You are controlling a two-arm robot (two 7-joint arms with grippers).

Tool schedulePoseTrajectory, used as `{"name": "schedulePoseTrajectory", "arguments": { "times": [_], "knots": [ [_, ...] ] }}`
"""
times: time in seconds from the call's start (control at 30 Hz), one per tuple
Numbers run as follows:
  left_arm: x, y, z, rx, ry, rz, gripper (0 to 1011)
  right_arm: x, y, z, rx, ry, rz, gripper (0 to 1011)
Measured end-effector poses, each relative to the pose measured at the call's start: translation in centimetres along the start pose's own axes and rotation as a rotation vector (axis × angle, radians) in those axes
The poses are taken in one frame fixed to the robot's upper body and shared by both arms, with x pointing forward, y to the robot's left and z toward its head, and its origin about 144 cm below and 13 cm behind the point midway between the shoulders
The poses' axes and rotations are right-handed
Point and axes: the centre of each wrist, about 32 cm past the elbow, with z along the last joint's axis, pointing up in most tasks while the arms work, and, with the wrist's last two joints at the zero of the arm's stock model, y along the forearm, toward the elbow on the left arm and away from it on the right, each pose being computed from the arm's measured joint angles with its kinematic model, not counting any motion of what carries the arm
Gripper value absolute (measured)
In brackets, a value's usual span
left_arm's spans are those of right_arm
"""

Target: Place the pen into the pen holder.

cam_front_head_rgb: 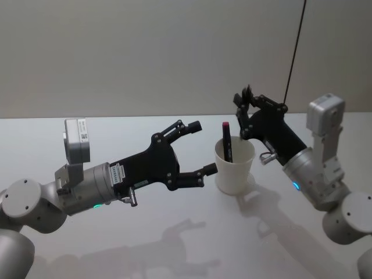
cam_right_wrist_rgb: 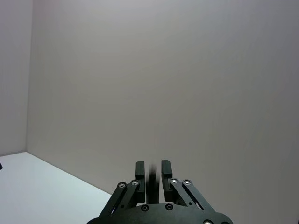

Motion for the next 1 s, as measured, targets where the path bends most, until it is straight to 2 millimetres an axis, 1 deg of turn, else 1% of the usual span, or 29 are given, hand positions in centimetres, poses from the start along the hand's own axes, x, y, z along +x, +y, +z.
{"name": "schedulePoseTrajectory", "arguments": {
  "times": [0.07, 0.1, 0.17, 0.23, 0.27, 0.33, 0.37, 0.47, 0.5, 0.53, 0.6, 0.63, 0.73, 0.77, 0.8, 0.83, 0.93, 1.0],
  "knots": [
    [0.0, 0.0, 0.0, 0.000, 0.000, 0.000, 1000, -0.2, 0.2, -0.3, -0.007, 0.002, 0.002, 215],
    [0.0, 0.0, 0.0, 0.000, 0.000, 0.000, 1000, -0.3, 0.3, -0.4, -0.010, 0.003, 0.003, 257],
    [0.0, 0.0, 0.0, 0.000, 0.000, 0.000, 1000, -0.6, 0.5, -0.6, -0.017, 0.005, 0.005, 310],
    [0.0, 0.0, 0.0, 0.000, 0.000, 0.000, 1000, -0.7, 0.6, -0.7, -0.020, 0.005, 0.006, 341],
    [0.0, 0.0, 0.0, 0.000, 0.000, 0.000, 1000, -0.8, 0.7, -0.9, -0.023, 0.006, 0.008, 396],
    [0.0, 0.0, 0.0, 0.000, 0.000, 0.000, 1000, -0.9, 0.8, -1.0, -0.026, 0.008, 0.009, 446],
    [0.0, 0.0, 0.0, 0.000, 0.000, 0.000, 1000, -0.9, 0.8, -1.0, -0.027, 0.008, 0.009, 507],
    [0.0, 0.0, 0.0, 0.000, 0.000, 0.000, 1000, -1.1, 0.9, -1.2, -0.031, 0.011, 0.010, 567],
    [0.0, 0.0, 0.0, 0.000, 0.000, 0.000, 999, -1.1, 1.0, -1.3, -0.032, 0.012, 0.010, 625],
    [0.0, 0.0, 0.0, 0.000, 0.000, 0.000, 1000, -1.2, 1.0, -1.3, -0.033, 0.013, 0.010, 647],
    [0.0, 0.0, 0.0, 0.000, 0.000, 0.000, 1000, -1.2, 1.0, -1.4, -0.034, 0.014, 0.010, 727],
    [0.0, 0.0, 0.0, 0.000, 0.000, 0.000, 1000, -1.2, 1.1, -1.4, -0.034, 0.015, 0.010, 727],
    [0.0, 0.0, 0.0, 0.000, 0.000, 0.000, 1000, -1.3, 1.1, -1.5, -0.035, 0.017, 0.010, 839],
    [0.0, 0.0, 0.0, 0.000, 0.000, 0.000, 999, -1.3, 1.2, -1.5, -0.035, 0.017, 0.010, 858],
    [0.0, 0.0, 0.0, 0.000, 0.000, 0.000, 1000, -1.3, 1.2, -1.5, -0.035, 0.018, 0.010, 909],
    [0.0, 0.0, 0.0, 0.000, 0.000, 0.000, 1000, -1.3, 1.2, -1.5, -0.035, 0.018, 0.010, 909],
    [0.0, 0.0, 0.0, 0.000, 0.000, 0.000, 1000, -1.3, 1.2, -1.6, -0.034, 0.020, 0.011, 985],
    [0.0, 0.0, 0.0, 0.000, 0.000, 0.000, 1000, -1.3, 1.2, -1.6, -0.034, 0.021, 0.011, 1001]
  ]
}}
